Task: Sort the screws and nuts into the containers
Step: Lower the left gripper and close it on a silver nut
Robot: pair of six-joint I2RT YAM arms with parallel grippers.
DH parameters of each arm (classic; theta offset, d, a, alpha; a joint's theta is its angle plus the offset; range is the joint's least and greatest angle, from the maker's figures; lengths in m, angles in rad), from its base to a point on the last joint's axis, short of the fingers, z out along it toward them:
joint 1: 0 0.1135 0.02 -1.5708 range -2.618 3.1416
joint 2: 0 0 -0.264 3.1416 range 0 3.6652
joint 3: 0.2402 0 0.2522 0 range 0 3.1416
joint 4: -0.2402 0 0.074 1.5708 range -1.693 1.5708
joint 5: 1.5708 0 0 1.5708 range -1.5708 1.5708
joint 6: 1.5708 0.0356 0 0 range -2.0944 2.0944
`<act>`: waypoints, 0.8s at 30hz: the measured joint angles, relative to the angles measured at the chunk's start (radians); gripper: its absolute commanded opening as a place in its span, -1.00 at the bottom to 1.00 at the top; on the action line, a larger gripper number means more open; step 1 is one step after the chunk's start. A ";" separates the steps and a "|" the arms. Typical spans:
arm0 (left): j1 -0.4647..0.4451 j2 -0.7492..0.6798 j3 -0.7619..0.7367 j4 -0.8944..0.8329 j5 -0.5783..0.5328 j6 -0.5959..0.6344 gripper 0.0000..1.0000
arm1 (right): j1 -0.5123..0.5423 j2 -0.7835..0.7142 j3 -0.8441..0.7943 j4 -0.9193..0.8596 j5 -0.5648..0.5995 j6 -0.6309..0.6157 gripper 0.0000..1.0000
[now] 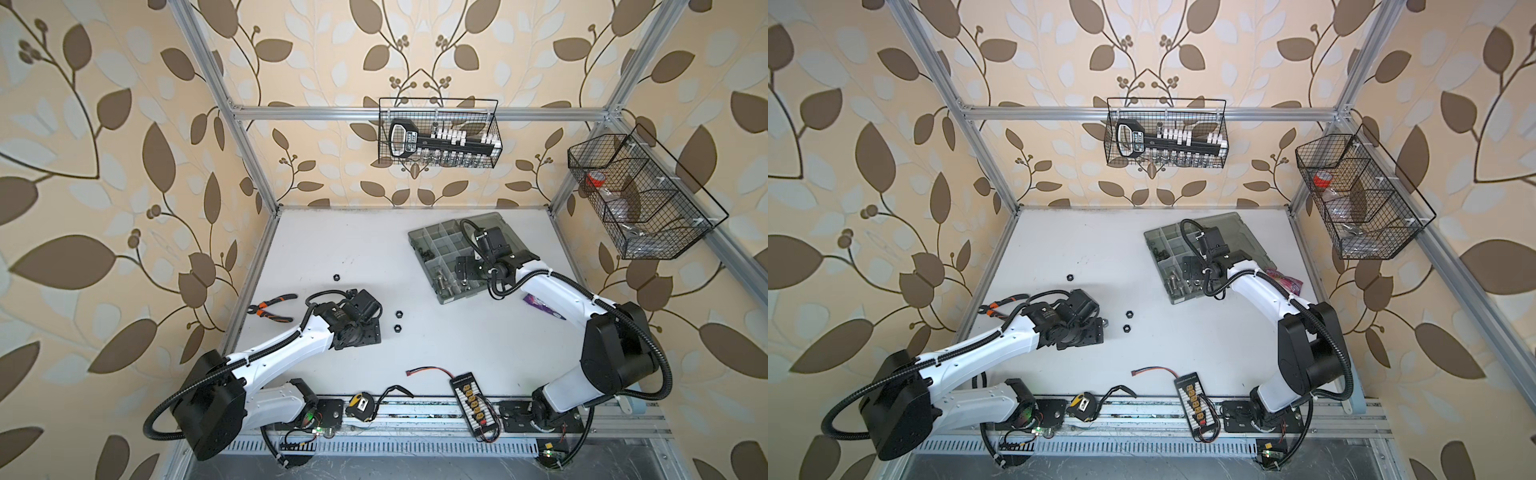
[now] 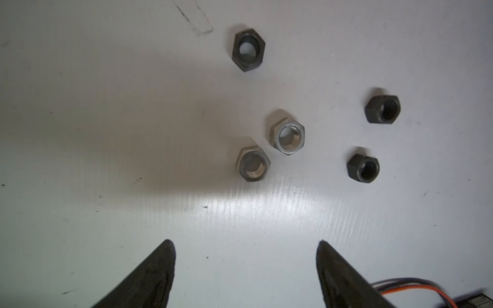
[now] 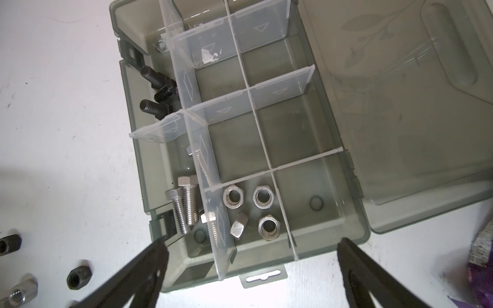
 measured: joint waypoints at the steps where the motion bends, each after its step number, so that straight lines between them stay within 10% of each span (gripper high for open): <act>1: 0.000 0.023 0.002 0.005 0.006 0.008 0.50 | 0.000 -0.004 0.000 0.002 0.000 0.000 0.99; 24: 0.000 0.303 0.093 0.076 -0.069 0.102 -0.06 | 0.000 -0.018 0.000 0.008 0.026 0.000 0.99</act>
